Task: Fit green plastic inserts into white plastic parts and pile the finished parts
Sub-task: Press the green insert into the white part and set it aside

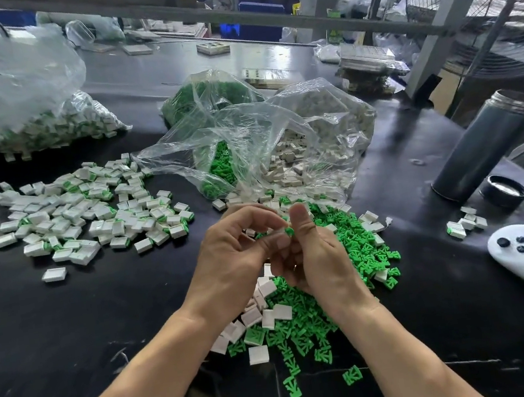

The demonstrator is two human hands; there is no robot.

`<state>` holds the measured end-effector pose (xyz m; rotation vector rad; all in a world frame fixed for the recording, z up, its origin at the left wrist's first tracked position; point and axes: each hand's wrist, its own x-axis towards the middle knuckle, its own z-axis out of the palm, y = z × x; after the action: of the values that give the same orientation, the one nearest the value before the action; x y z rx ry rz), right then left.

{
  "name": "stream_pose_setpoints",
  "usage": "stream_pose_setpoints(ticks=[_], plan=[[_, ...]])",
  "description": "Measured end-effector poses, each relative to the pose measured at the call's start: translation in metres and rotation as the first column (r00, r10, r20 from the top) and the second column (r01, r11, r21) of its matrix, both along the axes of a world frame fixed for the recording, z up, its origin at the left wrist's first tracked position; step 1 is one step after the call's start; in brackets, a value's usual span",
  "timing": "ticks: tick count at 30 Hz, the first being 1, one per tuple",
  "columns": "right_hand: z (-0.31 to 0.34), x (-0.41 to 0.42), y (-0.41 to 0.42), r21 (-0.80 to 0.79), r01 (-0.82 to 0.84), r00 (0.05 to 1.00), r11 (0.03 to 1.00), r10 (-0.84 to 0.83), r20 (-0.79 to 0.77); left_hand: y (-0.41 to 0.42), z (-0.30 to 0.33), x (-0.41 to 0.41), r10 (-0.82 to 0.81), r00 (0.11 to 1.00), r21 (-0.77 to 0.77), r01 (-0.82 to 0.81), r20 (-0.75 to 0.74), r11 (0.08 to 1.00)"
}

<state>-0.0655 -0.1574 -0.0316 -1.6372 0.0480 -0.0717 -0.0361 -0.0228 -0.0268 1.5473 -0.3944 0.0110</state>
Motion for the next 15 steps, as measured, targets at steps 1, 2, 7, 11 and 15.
stream_pose_setpoints(ticks=[1,2,7,11,15], plan=[[-0.0003,0.0,0.0012,0.001,-0.001,1.0,1.0,0.001,-0.001,-0.0007,-0.0001,-0.0008,-0.018,1.0,-0.013,0.018,-0.007,1.0],[-0.0004,-0.0003,0.0021,-0.003,-0.001,1.0,1.0,0.001,0.001,-0.0013,-0.0005,-0.0013,-0.035,0.999,-0.022,0.035,-0.009,0.999],[0.0031,-0.0013,0.0029,-0.046,0.015,0.998,0.999,-0.012,0.067,-0.0023,-0.0036,-0.0004,-0.041,0.999,0.052,0.041,-0.001,0.998],[0.0025,-0.0014,0.0048,-0.05,0.039,0.998,0.998,-0.036,0.057,-0.0032,-0.0022,-0.0027,-0.039,0.999,0.076,0.039,0.0,0.996],[0.0042,-0.002,0.0073,-0.021,0.012,0.999,1.0,-0.011,0.05,-0.003,-0.0015,-0.0037,-0.04,0.999,0.059,0.04,-0.004,0.997]])
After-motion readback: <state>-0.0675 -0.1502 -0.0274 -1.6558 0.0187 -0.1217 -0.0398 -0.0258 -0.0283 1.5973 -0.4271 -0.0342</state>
